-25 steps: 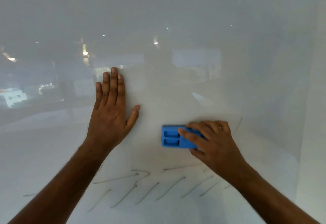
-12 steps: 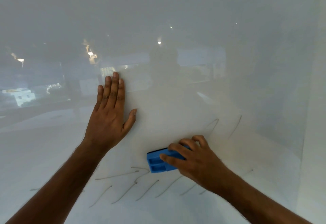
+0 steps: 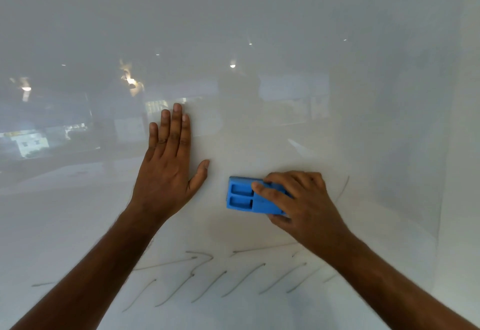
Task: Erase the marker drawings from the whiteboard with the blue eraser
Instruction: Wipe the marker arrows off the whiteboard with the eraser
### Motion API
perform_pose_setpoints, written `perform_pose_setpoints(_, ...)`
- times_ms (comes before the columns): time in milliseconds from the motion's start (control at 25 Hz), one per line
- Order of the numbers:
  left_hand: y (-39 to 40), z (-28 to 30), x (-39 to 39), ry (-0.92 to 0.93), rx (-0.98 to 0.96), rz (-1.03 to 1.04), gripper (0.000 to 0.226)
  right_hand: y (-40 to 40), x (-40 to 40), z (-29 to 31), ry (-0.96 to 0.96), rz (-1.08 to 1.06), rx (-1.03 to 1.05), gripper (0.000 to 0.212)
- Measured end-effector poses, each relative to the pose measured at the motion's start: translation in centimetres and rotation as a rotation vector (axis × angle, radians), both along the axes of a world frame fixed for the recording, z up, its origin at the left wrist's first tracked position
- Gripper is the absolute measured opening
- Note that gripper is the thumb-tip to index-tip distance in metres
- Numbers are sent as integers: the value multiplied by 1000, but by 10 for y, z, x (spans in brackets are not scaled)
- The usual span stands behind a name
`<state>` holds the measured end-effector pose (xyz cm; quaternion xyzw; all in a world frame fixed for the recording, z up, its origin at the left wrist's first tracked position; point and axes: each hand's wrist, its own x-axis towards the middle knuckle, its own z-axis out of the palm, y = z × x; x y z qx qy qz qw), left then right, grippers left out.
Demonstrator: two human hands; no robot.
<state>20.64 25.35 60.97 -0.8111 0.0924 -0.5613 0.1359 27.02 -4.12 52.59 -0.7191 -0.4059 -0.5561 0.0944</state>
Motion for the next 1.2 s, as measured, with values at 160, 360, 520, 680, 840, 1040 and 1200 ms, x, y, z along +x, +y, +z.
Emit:
perform_pose_setpoints(160, -5, 1, 2, -11, 1, -2, 88, -9, -3, -53, -26, -12, -185, 61)
perform_pose_setpoints(360, -7, 1, 3, -16, -2, 0, 89, -56, 9, -50, -55, -62, -128, 62)
perform_pose_setpoints(520, -12, 1, 4, -31, 30, 10, 89, -79, 15, -4, -4, -100, 48, 60)
perform_pose_setpoints(680, -30, 7, 11, -23, 34, -4, 90, -64, 13, 16, 62, -60, 144, 58)
perform_pose_setpoints(840, -41, 7, 15, -31, 31, -4, 91, -56, 13, -27, 51, -15, -37, 73)
perform_pose_setpoints(1040, -43, 6, 15, -34, 26, -2, 90, -95, 20, -68, 10, -90, -107, 77)
perform_pose_setpoints(1200, -47, 3, 16, -40, 22, 1, 90, -132, 25, -36, 11, -108, 34, 59)
